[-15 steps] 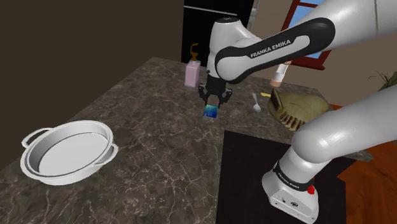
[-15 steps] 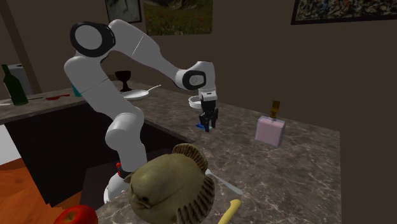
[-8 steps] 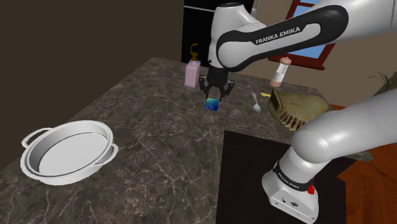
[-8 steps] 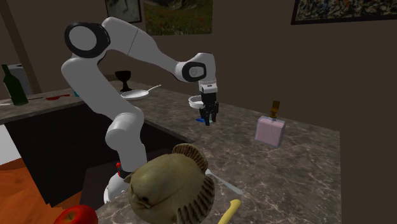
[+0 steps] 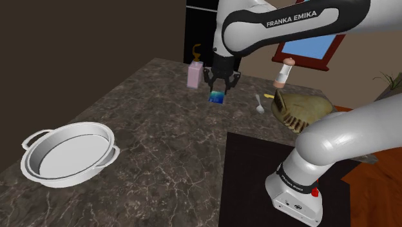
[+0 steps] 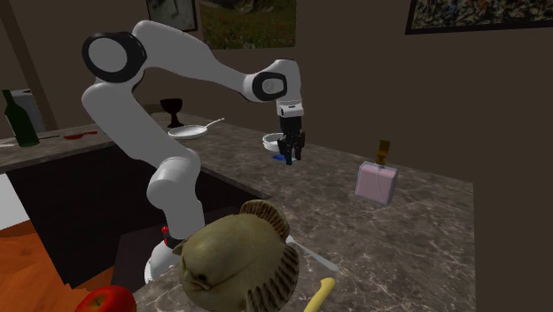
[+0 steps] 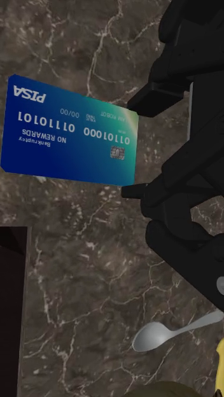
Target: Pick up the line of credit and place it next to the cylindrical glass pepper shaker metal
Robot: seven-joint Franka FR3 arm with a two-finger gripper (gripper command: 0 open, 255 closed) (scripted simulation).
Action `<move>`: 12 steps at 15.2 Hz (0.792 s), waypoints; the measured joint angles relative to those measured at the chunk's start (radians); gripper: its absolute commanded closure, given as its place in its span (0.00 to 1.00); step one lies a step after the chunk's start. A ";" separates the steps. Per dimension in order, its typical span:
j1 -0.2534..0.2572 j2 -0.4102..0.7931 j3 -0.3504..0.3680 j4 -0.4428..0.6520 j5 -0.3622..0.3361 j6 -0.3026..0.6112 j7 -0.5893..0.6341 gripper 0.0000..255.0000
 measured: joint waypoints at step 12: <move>-0.004 -0.026 -0.024 0.143 -0.007 -0.168 -0.019 1.00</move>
